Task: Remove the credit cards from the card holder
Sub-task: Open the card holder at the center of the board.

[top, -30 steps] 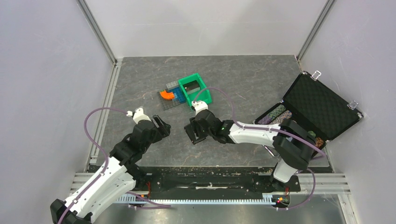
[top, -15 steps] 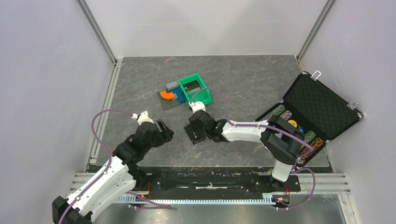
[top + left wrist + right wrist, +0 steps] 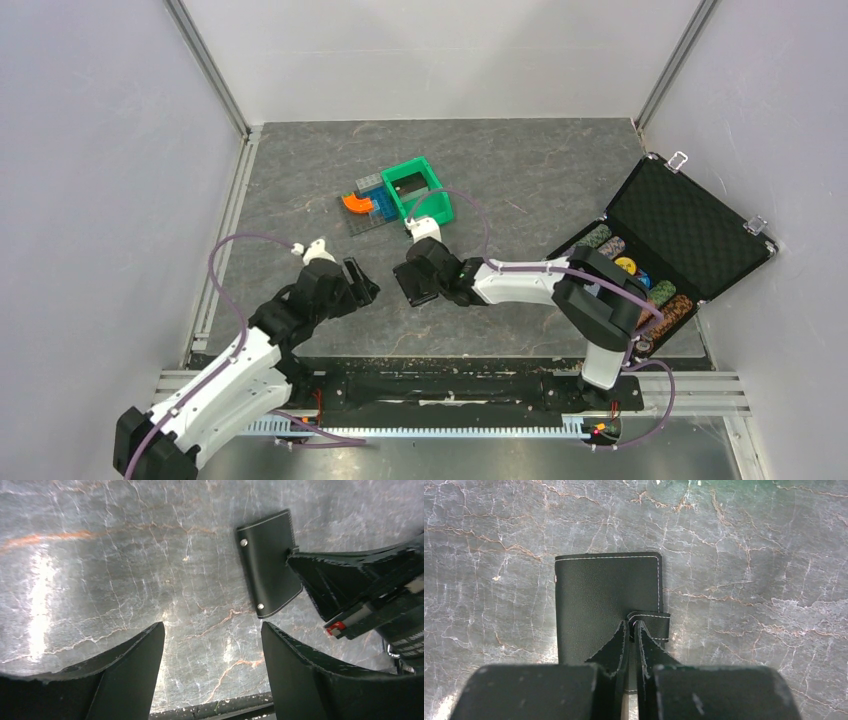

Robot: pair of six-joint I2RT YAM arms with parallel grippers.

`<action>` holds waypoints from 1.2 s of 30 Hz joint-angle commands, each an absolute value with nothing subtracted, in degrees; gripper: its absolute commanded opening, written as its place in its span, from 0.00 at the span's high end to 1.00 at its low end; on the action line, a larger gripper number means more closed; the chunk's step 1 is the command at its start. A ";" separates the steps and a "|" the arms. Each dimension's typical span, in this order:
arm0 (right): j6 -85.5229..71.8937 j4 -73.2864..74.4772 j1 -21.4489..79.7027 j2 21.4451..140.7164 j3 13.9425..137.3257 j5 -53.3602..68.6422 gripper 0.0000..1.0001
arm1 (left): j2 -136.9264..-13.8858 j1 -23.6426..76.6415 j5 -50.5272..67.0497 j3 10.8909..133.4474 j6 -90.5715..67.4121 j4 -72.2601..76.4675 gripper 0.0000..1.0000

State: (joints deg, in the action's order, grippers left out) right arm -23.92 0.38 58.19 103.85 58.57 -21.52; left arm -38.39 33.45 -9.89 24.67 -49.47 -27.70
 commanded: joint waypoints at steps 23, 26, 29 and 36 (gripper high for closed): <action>-40.12 -18.92 53.13 83.87 32.96 -4.17 1.00 | -70.83 33.27 15.22 20.65 -60.83 12.25 0.37; -41.01 -19.76 52.48 83.67 32.45 -1.94 1.00 | -74.37 33.31 17.02 20.48 -61.88 16.11 0.37; -41.73 -20.52 52.27 83.62 31.84 -1.30 1.00 | -77.29 33.31 19.11 19.96 -62.97 20.97 0.37; -42.20 -21.32 51.97 83.34 30.77 -1.29 1.00 | -80.84 33.31 21.10 18.90 -64.34 26.96 0.37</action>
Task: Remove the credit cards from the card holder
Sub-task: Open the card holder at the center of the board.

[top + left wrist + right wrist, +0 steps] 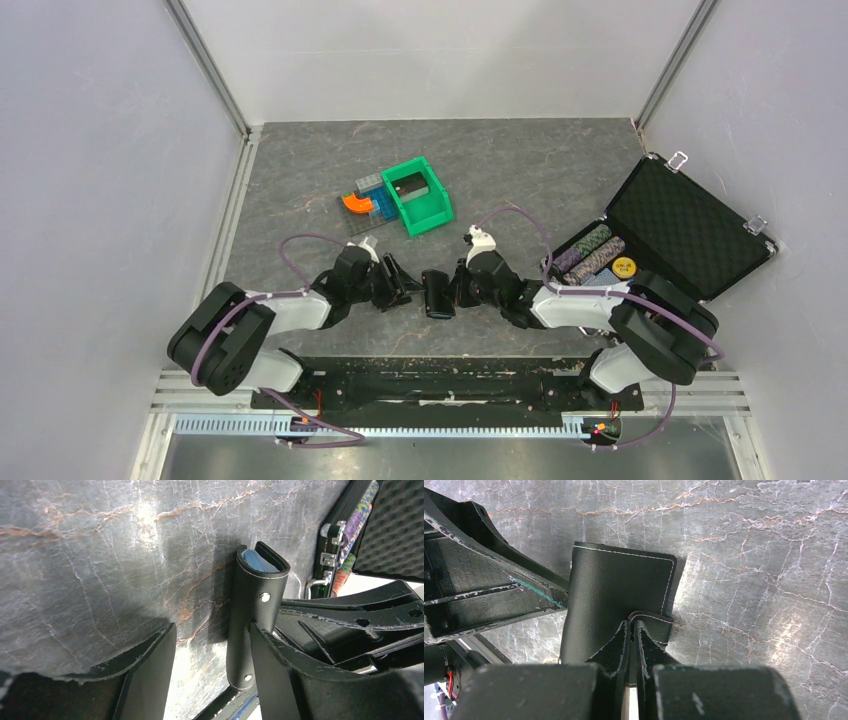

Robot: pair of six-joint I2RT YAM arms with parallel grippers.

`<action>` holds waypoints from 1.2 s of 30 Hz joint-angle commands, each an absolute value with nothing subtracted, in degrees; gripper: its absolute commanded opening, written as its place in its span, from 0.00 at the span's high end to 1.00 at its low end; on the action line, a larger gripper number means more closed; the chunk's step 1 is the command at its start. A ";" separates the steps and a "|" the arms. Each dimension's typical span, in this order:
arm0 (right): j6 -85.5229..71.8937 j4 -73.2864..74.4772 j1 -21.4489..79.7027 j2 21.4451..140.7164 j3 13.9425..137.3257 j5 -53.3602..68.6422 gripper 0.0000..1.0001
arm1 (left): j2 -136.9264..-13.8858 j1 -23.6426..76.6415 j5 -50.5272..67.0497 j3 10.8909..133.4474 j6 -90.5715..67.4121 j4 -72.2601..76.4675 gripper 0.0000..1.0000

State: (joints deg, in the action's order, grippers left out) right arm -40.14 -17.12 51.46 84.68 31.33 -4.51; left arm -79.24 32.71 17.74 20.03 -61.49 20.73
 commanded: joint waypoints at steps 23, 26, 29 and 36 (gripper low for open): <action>-43.63 -20.80 51.24 84.58 32.27 -0.13 1.00 | -72.99 33.67 17.62 19.46 -57.40 20.81 0.24; -44.25 -22.23 51.20 84.68 31.84 2.16 1.00 | -75.11 34.01 18.47 19.83 -57.54 22.14 0.27; -44.86 -23.71 51.24 84.90 31.29 3.23 1.00 | -77.14 34.32 19.18 20.44 -58.29 23.20 0.31; -43.70 -24.00 51.07 84.07 29.91 3.43 1.00 | -75.95 34.49 18.55 21.10 -58.56 19.46 0.57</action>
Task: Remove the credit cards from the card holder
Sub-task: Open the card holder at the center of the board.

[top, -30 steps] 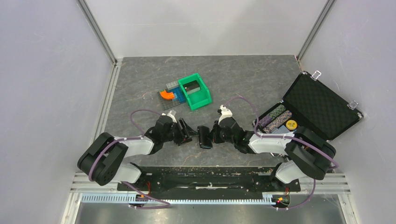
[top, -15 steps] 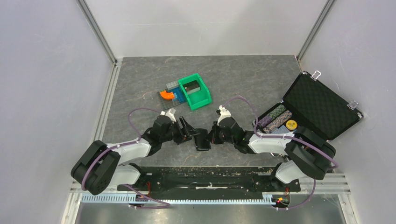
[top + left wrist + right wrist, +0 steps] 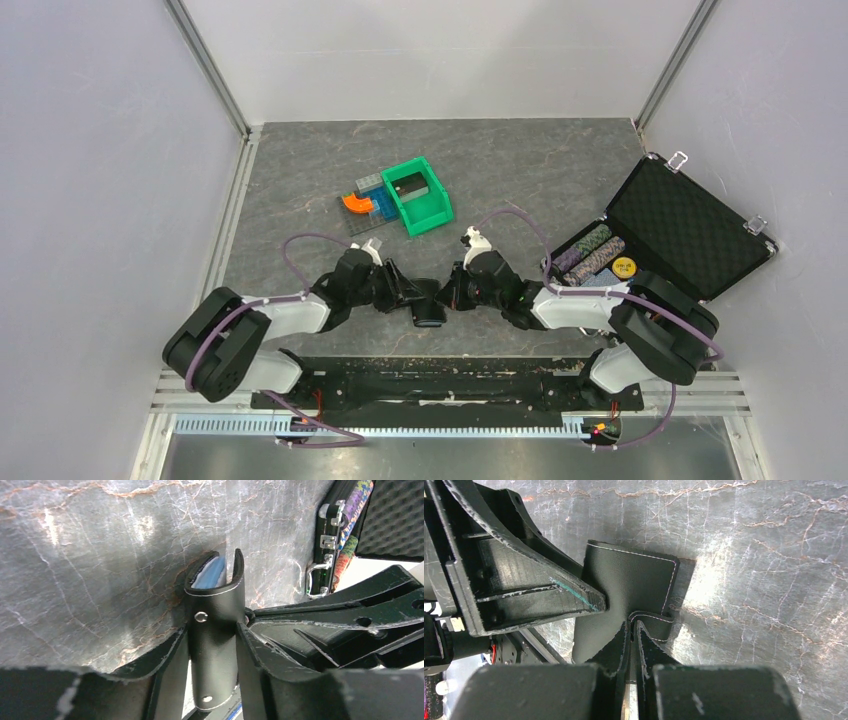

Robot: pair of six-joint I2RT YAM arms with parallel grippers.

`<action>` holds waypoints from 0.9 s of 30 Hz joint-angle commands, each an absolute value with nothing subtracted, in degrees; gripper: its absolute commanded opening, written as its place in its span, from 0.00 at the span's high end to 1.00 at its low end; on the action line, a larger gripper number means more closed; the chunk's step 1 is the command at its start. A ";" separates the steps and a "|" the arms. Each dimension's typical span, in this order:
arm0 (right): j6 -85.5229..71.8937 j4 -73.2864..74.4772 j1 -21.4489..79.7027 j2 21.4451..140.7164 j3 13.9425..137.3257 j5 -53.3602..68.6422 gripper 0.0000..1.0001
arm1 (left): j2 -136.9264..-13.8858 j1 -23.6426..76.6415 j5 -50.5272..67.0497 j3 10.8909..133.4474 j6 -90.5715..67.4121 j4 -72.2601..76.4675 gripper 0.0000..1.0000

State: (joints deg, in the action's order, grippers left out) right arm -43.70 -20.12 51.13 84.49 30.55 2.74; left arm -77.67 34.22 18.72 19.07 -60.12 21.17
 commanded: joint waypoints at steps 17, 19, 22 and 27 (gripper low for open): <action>-38.45 -23.38 46.52 78.66 24.06 4.45 1.00 | -71.44 34.52 14.06 22.13 -54.89 10.46 0.98; -38.49 -23.77 45.94 78.15 23.36 4.91 1.00 | -71.75 34.50 13.97 22.35 -54.69 10.46 0.98; -38.19 -23.40 45.14 76.67 22.78 4.85 1.00 | -72.26 34.48 13.84 23.20 -53.88 9.35 0.94; -37.80 -22.10 44.61 73.05 22.09 3.99 1.00 | -71.62 34.47 11.21 27.59 -49.34 1.48 0.68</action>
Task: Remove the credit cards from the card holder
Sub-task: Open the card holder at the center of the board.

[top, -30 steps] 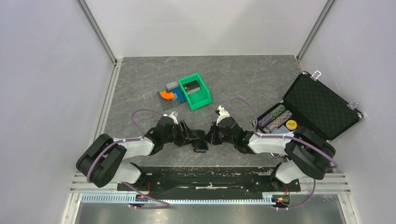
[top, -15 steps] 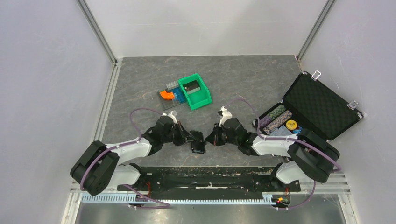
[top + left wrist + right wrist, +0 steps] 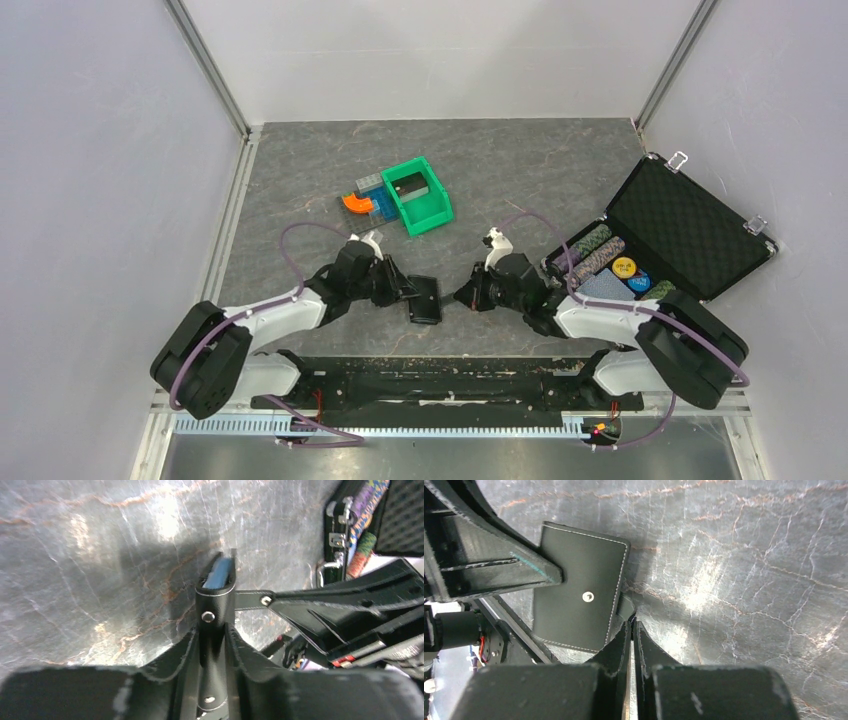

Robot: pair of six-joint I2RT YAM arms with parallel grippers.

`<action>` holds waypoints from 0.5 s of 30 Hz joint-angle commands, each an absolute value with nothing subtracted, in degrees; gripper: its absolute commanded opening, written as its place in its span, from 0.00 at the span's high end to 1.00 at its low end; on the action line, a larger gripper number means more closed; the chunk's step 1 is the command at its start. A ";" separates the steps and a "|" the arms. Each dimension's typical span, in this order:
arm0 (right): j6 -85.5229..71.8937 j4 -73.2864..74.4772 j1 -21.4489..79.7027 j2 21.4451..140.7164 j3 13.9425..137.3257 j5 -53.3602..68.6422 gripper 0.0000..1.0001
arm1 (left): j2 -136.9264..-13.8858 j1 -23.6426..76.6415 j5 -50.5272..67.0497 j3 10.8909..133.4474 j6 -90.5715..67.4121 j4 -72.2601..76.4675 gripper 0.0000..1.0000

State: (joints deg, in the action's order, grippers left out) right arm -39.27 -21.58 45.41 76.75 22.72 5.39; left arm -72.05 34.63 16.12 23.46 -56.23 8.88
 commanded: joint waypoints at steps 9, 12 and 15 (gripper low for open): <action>-42.29 -27.25 44.65 70.26 18.66 6.85 1.00 | -69.78 36.20 3.91 33.73 -44.37 -10.26 0.31; -43.63 -29.20 44.65 69.08 17.89 7.45 1.00 | -71.02 39.55 3.66 35.23 -44.38 -10.71 0.27; -44.69 -32.47 44.65 67.27 16.58 7.81 1.00 | -73.10 43.40 1.79 37.57 -44.21 -12.08 0.21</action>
State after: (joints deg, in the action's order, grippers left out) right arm -42.48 -25.06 44.82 70.35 17.89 6.72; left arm -71.05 39.18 5.13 33.34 -47.64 -9.39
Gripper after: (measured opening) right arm 0.009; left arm 0.761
